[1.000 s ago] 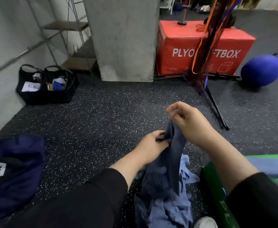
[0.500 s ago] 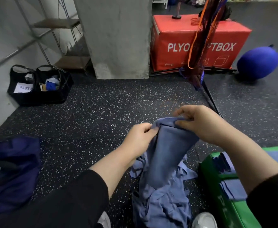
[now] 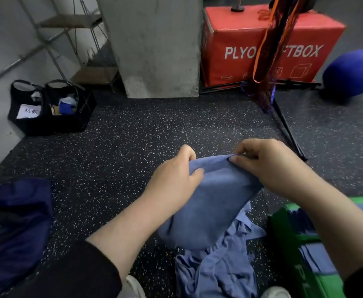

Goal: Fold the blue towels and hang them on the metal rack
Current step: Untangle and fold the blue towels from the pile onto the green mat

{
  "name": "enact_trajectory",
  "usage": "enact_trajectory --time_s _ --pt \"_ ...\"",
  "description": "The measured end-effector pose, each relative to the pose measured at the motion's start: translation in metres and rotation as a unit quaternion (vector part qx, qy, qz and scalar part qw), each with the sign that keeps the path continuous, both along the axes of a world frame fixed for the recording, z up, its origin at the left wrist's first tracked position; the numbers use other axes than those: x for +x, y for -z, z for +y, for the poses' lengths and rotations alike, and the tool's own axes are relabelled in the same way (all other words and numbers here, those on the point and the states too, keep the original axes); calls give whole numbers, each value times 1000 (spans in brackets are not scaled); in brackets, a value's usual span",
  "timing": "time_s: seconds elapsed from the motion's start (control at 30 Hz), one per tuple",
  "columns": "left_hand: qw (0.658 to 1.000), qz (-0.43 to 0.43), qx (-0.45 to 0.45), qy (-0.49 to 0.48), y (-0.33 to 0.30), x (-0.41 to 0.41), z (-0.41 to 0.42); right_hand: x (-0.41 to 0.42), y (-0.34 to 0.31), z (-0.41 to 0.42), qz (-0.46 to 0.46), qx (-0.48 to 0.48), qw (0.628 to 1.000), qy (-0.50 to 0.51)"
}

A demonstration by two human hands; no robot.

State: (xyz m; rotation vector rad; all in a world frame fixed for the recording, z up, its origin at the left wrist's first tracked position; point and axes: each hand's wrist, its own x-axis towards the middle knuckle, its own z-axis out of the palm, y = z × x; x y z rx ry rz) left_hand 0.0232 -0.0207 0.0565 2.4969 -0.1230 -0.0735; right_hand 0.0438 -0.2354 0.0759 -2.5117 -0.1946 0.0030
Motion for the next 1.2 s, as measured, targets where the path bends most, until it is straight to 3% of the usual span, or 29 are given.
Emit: enact_trajectory --time_s 0.1,0.27,0.33,0.4,0.5,0.67,0.83,1.03,1.2 --pt "996 -22 83 24 -2 6 12 5 2 3 -14 8 1000 18" --pt "991 -74 104 -36 5 14 33 9 2 3 -19 13 1000 18" --pt "990 -96 77 -66 6 19 41 10 2 2 -23 12 999 25" --pt "994 -77 -6 -72 6 23 43 11 2 2 -21 24 999 32" --pt "993 -28 -113 -3 3 21 32 5 -1 9 -15 42 999 -17" --pt "983 15 -160 84 -3 14 14 -5 2 30 27 15 996 -86" --pt "982 13 -181 57 -2 14 11 -4 7 34 8 11 998 -67" --pt "999 44 -3 -7 8 14 25 1 -1 28 -44 6 999 23" --pt "994 12 33 -99 12 19 38 3 -1 23 -50 14 997 63"
